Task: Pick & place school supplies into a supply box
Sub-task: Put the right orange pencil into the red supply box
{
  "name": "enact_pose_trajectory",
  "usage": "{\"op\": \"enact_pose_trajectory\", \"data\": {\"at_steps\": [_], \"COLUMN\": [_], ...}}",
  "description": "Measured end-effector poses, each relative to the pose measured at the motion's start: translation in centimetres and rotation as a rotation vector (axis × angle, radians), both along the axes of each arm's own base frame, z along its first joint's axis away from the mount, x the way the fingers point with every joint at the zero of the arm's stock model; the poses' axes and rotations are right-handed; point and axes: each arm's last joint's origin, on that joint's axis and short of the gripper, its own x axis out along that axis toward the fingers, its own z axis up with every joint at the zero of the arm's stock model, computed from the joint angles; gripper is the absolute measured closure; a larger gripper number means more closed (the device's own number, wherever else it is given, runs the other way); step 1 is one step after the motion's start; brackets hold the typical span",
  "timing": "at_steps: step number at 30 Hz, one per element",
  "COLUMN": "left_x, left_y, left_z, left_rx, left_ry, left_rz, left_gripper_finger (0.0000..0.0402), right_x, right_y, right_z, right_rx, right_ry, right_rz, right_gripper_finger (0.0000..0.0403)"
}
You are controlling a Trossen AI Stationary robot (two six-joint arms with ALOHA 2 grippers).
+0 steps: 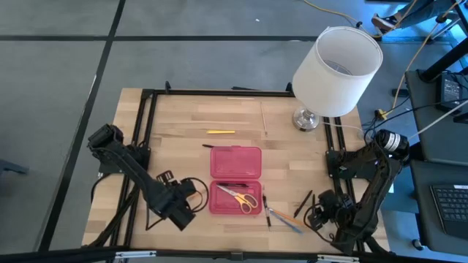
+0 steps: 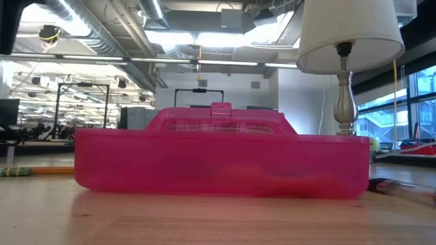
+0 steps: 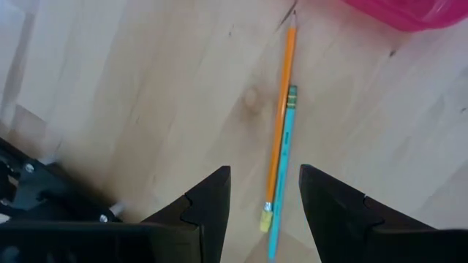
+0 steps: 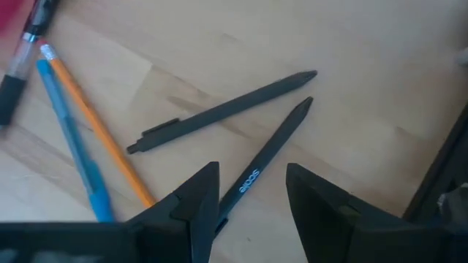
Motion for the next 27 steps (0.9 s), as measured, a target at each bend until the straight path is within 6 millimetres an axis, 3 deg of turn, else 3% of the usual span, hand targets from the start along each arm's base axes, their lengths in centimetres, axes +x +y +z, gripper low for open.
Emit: {"op": "enact_pose_trajectory", "data": {"at_steps": [5, 13, 27], "left_x": [-0.2, -2.5, -3.2], "left_y": [-0.3, -0.1, -0.4], "left_z": [-0.6, -5.5, -7.3], "left_rx": [-0.015, -0.073, -0.173], "left_ry": [0.003, 0.170, 0.138], "left_rz": [-0.001, 0.042, 0.048], "left_gripper_finger": [0.0245, 0.0245, 0.0245], "right_x": [0.2, 0.2, 0.4], "right_y": [0.4, 0.5, 0.9], "right_z": [-0.1, -0.1, -0.1], "right_rx": [0.044, 0.054, 0.095], "right_ry": [-0.017, -0.021, -0.038], "right_rz": [0.002, 0.002, 0.003], "right_gripper_finger": [0.0240, 0.0240, 0.0240]}}
